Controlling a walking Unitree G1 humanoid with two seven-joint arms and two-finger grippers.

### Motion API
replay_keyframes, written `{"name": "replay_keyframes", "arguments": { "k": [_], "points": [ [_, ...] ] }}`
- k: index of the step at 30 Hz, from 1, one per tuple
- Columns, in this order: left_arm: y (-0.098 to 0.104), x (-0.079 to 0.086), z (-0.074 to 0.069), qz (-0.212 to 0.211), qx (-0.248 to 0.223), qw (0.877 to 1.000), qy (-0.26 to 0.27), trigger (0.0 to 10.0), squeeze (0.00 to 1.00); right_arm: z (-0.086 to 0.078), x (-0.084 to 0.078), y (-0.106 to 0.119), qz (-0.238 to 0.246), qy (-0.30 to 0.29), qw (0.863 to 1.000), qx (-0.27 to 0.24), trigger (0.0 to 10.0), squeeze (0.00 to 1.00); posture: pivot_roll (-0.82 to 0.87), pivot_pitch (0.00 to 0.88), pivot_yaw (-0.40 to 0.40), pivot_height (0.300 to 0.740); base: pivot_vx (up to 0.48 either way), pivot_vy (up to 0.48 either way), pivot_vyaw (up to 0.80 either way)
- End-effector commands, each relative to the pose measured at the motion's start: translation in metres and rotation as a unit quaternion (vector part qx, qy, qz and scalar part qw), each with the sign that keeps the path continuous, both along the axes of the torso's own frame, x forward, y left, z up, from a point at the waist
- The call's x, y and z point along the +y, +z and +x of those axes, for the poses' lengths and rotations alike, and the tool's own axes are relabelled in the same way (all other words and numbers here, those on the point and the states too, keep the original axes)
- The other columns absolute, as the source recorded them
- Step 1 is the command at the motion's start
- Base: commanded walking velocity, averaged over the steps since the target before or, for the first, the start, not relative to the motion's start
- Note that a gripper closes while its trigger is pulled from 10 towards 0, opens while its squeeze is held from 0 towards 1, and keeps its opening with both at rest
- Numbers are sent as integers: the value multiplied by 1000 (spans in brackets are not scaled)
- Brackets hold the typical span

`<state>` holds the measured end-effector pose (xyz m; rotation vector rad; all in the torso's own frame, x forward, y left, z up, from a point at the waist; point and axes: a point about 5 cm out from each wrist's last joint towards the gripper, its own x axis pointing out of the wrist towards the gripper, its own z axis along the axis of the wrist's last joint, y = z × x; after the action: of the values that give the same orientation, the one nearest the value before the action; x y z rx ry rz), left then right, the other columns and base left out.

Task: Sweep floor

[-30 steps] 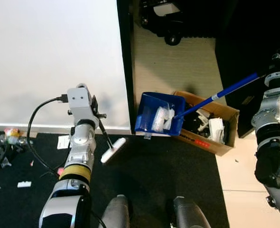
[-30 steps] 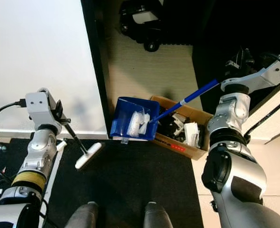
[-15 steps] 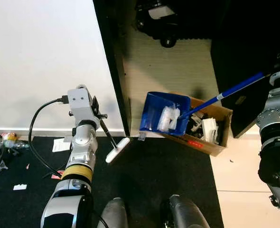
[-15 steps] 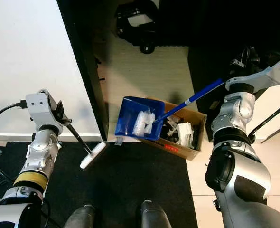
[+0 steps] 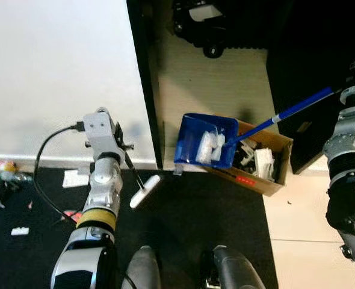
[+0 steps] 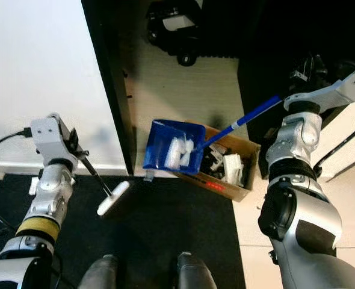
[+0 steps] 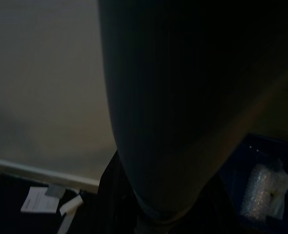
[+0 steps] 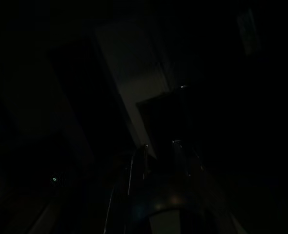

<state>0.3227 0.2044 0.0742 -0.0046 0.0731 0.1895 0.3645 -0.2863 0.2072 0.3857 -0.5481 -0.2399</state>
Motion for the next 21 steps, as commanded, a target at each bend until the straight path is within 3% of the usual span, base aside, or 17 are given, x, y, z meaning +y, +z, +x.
{"name": "replay_keyframes", "arguments": {
  "k": [1,21],
  "points": [
    [3,-1,1,-3,-12,1000,2,10000,0,-2,-7,8,-2,-20,1000,-13,10000,0,-20,27,-31,740,0,0,0],
    [5,2,0,1,-19,1000,14,10000,0,1,-11,16,-38,-99,994,36,10000,0,-17,64,-40,740,0,0,0]
  ]
}}
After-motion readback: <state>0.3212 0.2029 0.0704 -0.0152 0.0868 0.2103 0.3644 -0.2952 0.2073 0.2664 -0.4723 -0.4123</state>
